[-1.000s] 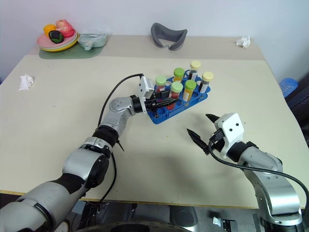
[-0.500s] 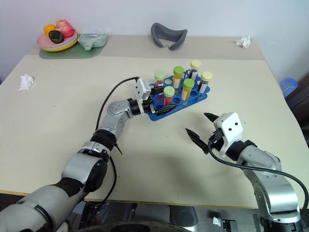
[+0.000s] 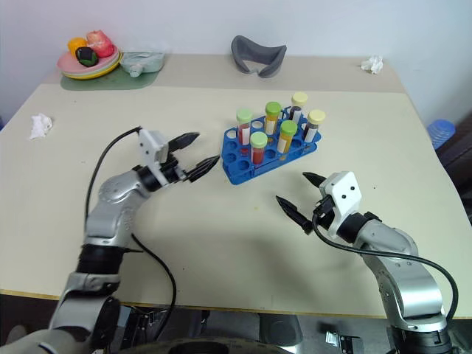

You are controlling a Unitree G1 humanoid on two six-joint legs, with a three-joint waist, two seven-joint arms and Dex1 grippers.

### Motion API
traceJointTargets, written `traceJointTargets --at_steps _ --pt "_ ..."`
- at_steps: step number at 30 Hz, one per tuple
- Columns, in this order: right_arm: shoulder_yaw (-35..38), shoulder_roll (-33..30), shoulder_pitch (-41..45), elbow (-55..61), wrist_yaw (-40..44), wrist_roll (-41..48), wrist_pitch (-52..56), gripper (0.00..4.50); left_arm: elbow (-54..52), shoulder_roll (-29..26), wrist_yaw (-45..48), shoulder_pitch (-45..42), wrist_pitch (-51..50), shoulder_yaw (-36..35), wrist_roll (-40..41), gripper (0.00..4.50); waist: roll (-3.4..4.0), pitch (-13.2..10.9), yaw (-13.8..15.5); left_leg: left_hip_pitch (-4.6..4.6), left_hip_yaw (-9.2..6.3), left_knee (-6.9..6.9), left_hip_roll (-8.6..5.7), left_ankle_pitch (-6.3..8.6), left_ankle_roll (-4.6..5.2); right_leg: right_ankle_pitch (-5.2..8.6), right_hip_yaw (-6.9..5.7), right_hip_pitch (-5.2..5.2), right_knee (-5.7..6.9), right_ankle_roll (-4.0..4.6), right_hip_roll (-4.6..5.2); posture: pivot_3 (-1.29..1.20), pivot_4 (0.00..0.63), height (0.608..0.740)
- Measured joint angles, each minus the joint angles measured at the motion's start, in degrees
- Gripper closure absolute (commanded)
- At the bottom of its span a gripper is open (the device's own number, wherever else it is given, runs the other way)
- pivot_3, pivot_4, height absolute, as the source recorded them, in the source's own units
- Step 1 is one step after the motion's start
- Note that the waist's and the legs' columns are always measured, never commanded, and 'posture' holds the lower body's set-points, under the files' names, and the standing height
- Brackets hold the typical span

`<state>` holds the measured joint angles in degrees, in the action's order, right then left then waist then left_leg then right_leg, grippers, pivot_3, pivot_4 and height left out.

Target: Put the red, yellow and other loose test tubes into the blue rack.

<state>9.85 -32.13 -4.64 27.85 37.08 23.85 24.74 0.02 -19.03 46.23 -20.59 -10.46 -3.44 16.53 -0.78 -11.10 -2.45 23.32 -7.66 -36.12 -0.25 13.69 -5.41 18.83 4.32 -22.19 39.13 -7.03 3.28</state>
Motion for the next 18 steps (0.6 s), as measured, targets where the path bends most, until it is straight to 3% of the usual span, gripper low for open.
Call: traceJointTargets --at_steps 5,10,18 --pt "1.78 -1.03 -2.3 -3.83 3.11 -0.33 -4.4 0.0 -9.56 -6.21 -0.85 10.25 -4.03 -3.22 1.79 0.08 0.0 0.0 -0.11 0.0 0.0 0.05 0.02 0.0 0.0 0.01 0.0 -0.03 0.0 0.01 -0.01 0.0 0.15 0.74" --pt "9.61 -2.47 -8.16 -9.07 8.52 0.61 -11.66 0.0 -23.41 -12.02 -1.49 23.68 -8.42 -10.18 6.43 0.08 0.02 0.01 0.04 -0.05 0.04 0.06 0.03 0.03 0.05 0.01 0.0 0.1 -0.07 0.02 0.04 0.0 0.15 0.74" --pt "17.59 -3.29 -11.96 -17.86 16.21 3.46 -20.13 0.0 -34.2 -14.46 -2.66 35.19 -12.7 -15.83 12.39 0.08 0.09 0.04 -0.08 -1.16 0.16 0.27 0.06 0.14 0.18 0.07 0.03 1.28 -0.51 0.07 0.03 0.0 0.15 0.74"
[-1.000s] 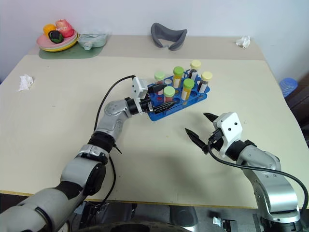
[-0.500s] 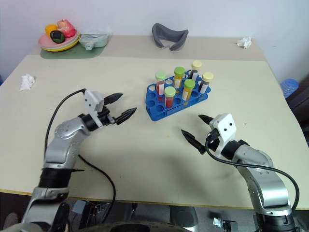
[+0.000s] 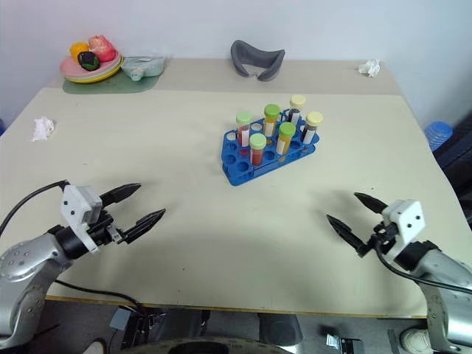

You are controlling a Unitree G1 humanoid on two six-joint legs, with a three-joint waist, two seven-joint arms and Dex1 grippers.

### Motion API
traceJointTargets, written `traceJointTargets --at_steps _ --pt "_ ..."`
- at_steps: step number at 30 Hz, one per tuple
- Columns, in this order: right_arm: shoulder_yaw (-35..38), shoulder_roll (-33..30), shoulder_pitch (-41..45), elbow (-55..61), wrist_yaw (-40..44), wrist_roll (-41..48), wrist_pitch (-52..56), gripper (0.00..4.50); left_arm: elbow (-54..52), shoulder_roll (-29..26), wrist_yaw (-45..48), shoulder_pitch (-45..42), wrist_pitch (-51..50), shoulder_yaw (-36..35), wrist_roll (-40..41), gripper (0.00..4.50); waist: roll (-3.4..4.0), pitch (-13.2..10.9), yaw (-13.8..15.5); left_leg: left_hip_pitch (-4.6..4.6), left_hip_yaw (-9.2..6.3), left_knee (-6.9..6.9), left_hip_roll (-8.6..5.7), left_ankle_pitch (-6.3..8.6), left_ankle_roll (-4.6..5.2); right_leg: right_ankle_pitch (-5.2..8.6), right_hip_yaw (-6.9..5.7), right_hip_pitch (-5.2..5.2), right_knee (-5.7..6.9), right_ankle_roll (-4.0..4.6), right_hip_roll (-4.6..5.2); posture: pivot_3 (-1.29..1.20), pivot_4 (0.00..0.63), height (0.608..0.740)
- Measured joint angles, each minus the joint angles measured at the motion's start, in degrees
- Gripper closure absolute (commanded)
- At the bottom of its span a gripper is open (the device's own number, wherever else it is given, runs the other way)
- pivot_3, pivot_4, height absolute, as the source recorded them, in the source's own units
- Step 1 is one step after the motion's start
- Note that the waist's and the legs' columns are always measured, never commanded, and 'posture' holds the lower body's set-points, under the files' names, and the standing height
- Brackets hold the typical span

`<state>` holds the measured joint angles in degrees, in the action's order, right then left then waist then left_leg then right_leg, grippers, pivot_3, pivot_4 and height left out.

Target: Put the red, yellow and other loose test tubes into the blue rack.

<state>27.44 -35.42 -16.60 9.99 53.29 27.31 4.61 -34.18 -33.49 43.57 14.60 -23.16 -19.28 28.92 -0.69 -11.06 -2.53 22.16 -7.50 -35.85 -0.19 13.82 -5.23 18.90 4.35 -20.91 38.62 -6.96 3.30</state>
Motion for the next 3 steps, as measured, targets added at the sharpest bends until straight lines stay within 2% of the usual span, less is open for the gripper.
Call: traceJointTargets --at_steps 3 --pt "0.89 -0.96 -0.15 -1.19 1.74 0.71 -0.42 0.0 -0.62 -0.07 -0.4 1.06 -0.52 -0.06 1.2 0.08 0.01 0.01 0.02 0.02 0.0 0.0 0.0 0.02 0.03 -0.01 0.0 0.07 -0.18 -0.01 0.0 0.0 0.15 0.74"
